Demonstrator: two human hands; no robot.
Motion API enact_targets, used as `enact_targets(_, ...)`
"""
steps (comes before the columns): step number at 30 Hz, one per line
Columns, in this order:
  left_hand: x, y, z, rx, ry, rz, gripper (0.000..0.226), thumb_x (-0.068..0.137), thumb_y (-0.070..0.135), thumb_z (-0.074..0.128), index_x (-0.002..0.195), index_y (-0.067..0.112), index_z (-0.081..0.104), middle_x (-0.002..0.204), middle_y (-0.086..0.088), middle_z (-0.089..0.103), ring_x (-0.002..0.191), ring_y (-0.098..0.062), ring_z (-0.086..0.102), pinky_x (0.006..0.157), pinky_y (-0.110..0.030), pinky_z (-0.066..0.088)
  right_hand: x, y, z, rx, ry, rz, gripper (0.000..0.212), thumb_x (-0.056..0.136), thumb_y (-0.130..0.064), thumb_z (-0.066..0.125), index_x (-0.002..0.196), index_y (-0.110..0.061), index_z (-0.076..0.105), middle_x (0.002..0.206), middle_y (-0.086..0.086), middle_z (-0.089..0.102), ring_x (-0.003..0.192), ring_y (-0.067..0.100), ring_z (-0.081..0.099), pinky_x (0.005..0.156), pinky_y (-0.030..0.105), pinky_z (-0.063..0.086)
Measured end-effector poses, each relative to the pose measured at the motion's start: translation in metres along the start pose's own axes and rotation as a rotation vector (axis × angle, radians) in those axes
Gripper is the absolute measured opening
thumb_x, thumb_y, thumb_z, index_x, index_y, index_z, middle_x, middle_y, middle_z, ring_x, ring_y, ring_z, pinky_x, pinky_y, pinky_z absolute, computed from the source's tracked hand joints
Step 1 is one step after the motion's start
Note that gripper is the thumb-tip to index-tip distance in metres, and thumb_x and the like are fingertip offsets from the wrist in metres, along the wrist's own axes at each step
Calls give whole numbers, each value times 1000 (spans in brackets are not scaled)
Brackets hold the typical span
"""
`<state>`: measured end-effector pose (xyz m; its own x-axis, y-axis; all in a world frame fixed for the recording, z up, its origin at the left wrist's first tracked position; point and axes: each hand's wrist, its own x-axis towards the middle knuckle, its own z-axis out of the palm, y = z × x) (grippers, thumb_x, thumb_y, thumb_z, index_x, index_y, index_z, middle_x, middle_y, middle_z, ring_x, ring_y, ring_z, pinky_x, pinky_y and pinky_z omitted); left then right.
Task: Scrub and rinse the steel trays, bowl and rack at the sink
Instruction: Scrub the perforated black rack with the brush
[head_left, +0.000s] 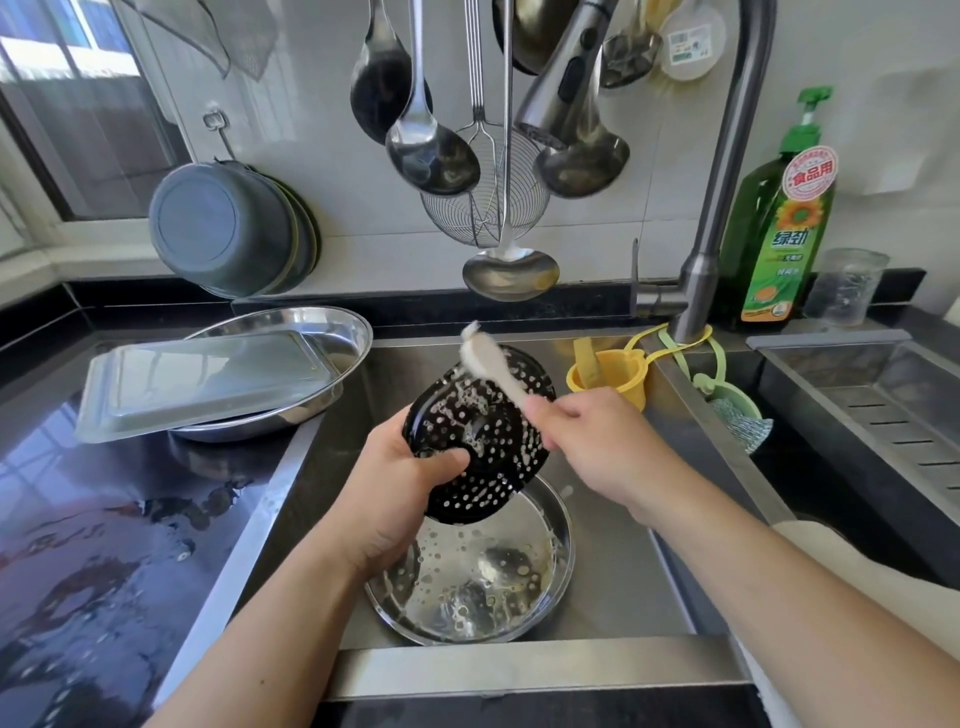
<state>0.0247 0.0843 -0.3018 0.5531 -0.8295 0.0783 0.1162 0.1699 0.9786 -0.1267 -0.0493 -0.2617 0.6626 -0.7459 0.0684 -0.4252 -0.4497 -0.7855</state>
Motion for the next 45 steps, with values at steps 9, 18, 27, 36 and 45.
enact_targets(9, 0, 1, 3, -75, -2, 15, 43, 76, -3, 67, 118, 6, 67, 115, -20, 74, 107, -37, 71, 95, -51, 57, 1, 0, -1, -23, 31, -3, 53, 103, -47, 49, 64, -12, 56, 40, -9, 36, 45, 9, 36, 54, 29, 29)
enact_targets(18, -1, 8, 1, -246, -59, 13, 58, 80, -5, 65, 136, 0, 57, 127, -25, 69, 117, -39, 68, 91, -46, 60, 1, -1, 6, -87, 17, -26, 57, 102, -48, 51, 71, -2, 64, 47, -7, 43, 48, 10, 41, 53, 29, 31)
enact_targets(27, 0, 9, 0, -315, -64, -14, 51, 90, -14, 57, 140, -1, 55, 131, -25, 67, 123, -42, 65, 96, -49, 58, 4, 1, 5, -107, 69, -35, 61, 102, -47, 51, 72, 5, 59, 55, 3, 43, 54, 17, 40, 56, 33, 31)
enact_targets(36, -1, 13, 0, -368, -40, -5, 52, 90, -12, 57, 140, -1, 55, 131, -25, 67, 123, -42, 65, 93, -48, 59, 8, 5, -1, -152, 102, -42, 61, 102, -47, 52, 76, 6, 63, 59, 7, 47, 57, 20, 43, 56, 33, 32)
enact_targets(45, -2, 18, -2, -347, 5, -34, 50, 88, -11, 56, 137, -1, 57, 127, -25, 70, 119, -42, 68, 90, -49, 61, 8, 9, -9, -157, 129, -27, 59, 102, -48, 53, 79, 5, 67, 57, 3, 46, 54, 17, 41, 52, 29, 31)
